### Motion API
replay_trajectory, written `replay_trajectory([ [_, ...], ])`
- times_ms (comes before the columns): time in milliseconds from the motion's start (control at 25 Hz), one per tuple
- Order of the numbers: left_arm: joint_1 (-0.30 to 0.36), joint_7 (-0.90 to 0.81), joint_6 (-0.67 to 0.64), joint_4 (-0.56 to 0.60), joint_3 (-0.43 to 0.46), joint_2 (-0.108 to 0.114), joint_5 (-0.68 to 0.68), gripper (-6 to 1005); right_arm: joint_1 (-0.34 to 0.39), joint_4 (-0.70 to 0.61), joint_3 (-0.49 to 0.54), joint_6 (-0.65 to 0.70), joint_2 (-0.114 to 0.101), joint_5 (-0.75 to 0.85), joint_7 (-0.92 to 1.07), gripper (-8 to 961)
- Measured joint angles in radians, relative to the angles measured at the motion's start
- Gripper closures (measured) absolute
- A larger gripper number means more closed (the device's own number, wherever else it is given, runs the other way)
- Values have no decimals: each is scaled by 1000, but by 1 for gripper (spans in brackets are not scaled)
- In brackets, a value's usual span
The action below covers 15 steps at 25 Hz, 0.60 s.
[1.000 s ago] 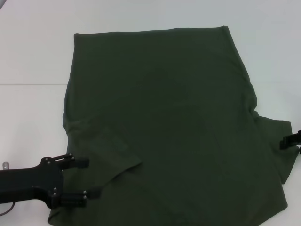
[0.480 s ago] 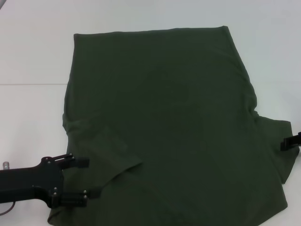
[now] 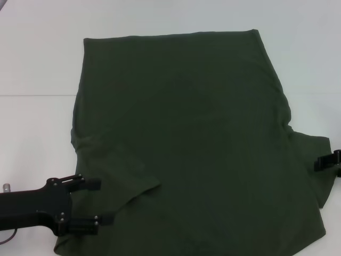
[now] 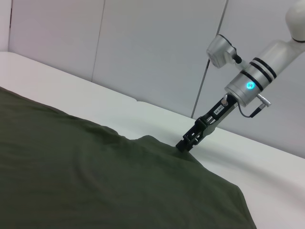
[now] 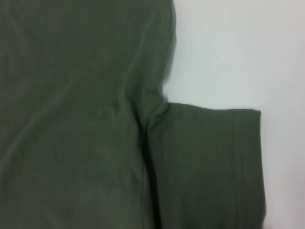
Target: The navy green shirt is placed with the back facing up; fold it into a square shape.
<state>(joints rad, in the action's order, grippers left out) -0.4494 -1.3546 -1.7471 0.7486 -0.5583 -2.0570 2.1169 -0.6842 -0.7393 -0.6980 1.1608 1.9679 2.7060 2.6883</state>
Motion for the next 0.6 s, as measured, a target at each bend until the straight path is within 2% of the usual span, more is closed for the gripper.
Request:
replay_trajectory([
  [600,0,0,3,0,0,0,0,63,-10,23,0,-7,2,-5,-1,258],
])
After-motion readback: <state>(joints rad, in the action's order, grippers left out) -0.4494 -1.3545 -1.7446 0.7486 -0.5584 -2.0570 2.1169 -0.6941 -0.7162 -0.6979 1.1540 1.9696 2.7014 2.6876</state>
